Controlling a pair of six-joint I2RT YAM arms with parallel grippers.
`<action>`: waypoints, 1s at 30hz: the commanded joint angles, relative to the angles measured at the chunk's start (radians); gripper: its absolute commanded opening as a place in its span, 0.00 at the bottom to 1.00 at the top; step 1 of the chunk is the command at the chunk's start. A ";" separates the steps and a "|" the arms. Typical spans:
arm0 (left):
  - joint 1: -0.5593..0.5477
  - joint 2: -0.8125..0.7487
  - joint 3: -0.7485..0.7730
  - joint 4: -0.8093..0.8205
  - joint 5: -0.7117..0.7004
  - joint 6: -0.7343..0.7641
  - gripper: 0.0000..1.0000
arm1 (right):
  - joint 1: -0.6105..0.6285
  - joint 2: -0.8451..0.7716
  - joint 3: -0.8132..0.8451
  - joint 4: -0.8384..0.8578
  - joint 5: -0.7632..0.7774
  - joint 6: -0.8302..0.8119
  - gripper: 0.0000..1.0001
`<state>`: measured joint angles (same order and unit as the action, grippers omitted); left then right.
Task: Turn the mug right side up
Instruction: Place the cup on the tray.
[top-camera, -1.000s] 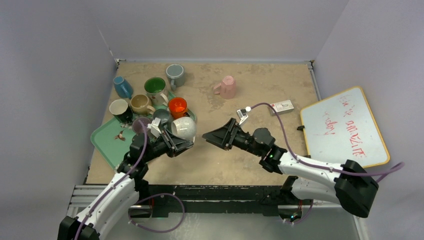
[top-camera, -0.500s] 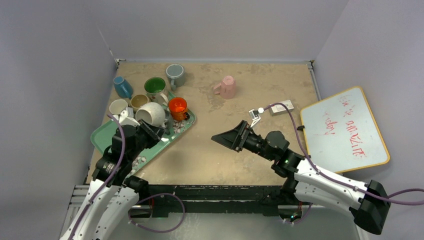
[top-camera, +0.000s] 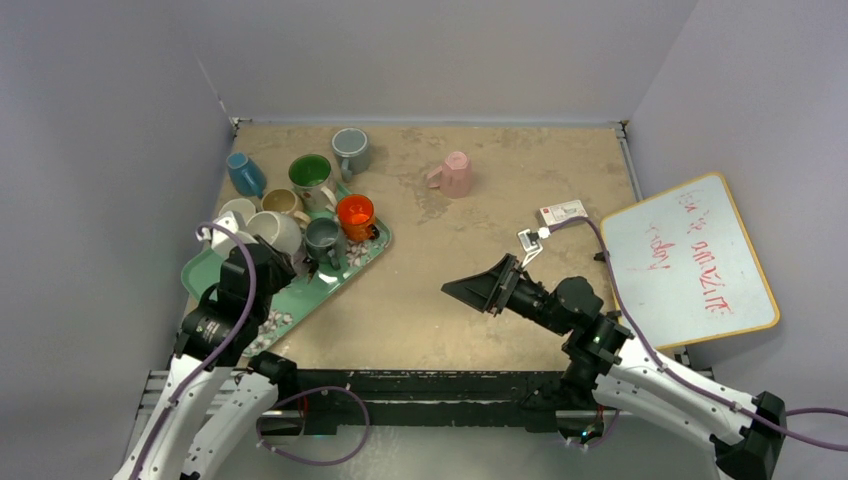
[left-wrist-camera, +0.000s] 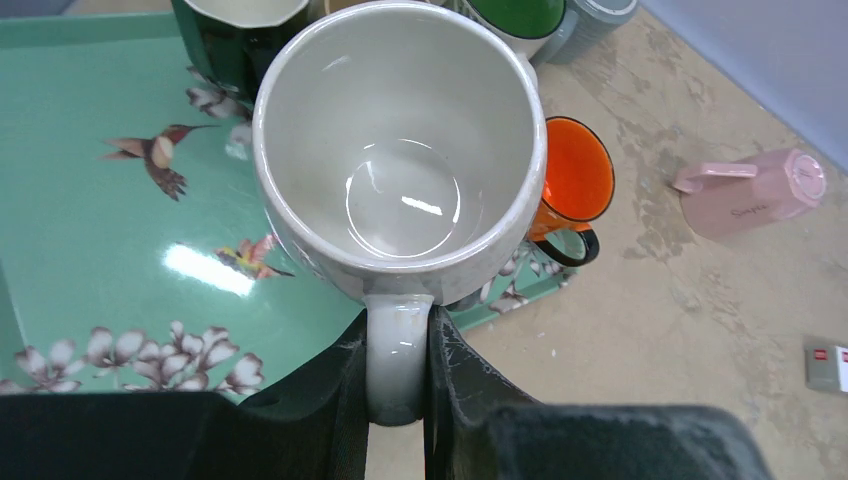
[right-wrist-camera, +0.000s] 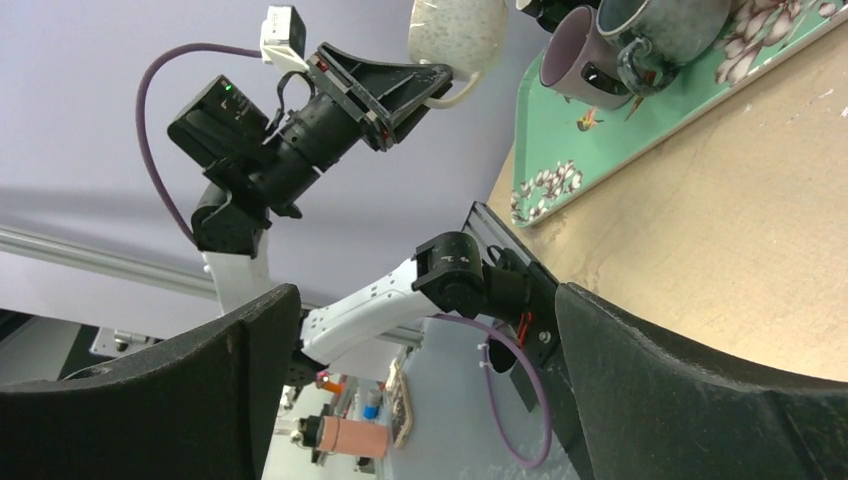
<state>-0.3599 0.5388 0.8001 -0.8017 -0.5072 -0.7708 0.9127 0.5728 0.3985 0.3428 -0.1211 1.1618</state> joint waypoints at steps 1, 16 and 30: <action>0.004 0.021 0.069 0.075 -0.137 0.059 0.00 | -0.002 -0.032 0.000 0.001 0.017 -0.052 0.99; 0.004 0.105 0.067 0.075 -0.339 -0.016 0.00 | -0.002 -0.042 0.012 -0.032 0.016 -0.062 0.99; 0.023 0.209 0.124 0.101 -0.521 -0.008 0.00 | -0.002 -0.055 0.030 -0.076 0.001 -0.079 0.99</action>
<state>-0.3527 0.7395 0.8482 -0.8200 -0.8982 -0.7845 0.9127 0.5339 0.3981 0.2672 -0.1215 1.0996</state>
